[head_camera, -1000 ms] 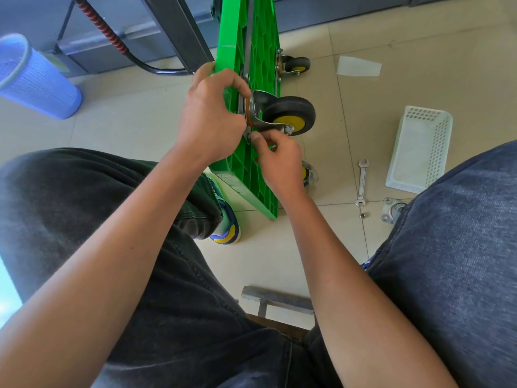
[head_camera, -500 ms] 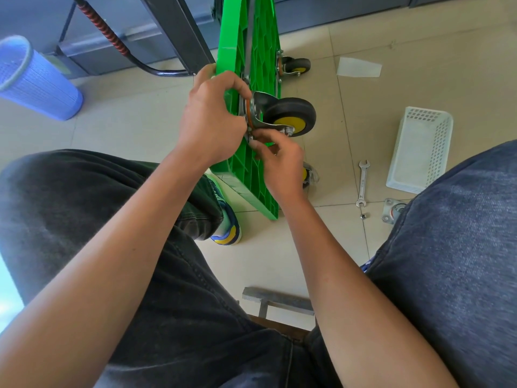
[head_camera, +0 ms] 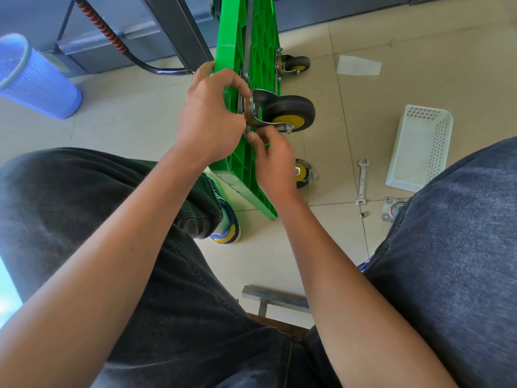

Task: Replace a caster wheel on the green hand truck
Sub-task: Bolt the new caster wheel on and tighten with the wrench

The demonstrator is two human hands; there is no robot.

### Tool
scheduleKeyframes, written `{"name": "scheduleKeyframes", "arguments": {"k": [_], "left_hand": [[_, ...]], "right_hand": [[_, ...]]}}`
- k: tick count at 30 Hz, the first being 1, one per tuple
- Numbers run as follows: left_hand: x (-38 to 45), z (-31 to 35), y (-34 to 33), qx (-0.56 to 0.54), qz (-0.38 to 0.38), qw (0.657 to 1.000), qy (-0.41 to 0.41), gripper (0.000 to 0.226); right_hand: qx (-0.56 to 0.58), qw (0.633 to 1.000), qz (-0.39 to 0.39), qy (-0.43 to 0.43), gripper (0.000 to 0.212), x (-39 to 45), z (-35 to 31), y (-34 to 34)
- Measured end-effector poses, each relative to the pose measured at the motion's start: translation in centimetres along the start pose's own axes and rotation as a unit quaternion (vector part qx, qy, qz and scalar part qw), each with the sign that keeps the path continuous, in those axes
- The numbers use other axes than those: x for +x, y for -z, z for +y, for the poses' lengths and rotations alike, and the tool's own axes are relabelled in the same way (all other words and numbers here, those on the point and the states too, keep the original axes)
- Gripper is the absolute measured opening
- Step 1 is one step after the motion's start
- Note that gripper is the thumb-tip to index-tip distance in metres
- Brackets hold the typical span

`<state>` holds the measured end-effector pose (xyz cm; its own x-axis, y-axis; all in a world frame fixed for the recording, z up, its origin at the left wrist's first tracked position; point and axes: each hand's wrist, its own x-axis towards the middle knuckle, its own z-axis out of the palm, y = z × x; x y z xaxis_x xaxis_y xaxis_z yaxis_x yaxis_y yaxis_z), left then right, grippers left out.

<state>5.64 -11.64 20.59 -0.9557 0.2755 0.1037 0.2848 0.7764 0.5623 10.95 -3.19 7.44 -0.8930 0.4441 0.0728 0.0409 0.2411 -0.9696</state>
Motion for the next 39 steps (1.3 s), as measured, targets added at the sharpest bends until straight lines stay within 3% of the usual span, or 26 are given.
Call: {"name": "scheduleKeyframes", "arguments": {"k": [13, 19, 25, 39], "left_hand": [[0.1, 0.0, 0.0, 0.000, 0.001, 1.000, -0.005, 0.046], [0.0, 0.0, 0.0, -0.005, 0.003, 1.000, -0.008, 0.044], [0.1, -0.1, 0.0, -0.007, -0.002, 1.000, -0.003, 0.047], [0.2, -0.4, -0.2, 0.003, -0.002, 1.000, -0.005, 0.048]], "right_hand": [[-0.013, 0.996, -0.024, -0.079, 0.033, 0.5, -1.7, 0.6], [0.025, 0.999, 0.024, -0.018, 0.015, -0.7, -0.7, 0.7], [0.006, 0.995, 0.039, 0.091, 0.018, -0.6, 0.0, 0.9], [0.020, 0.997, 0.061, 0.036, 0.012, -0.5, -0.3, -0.1]]}}
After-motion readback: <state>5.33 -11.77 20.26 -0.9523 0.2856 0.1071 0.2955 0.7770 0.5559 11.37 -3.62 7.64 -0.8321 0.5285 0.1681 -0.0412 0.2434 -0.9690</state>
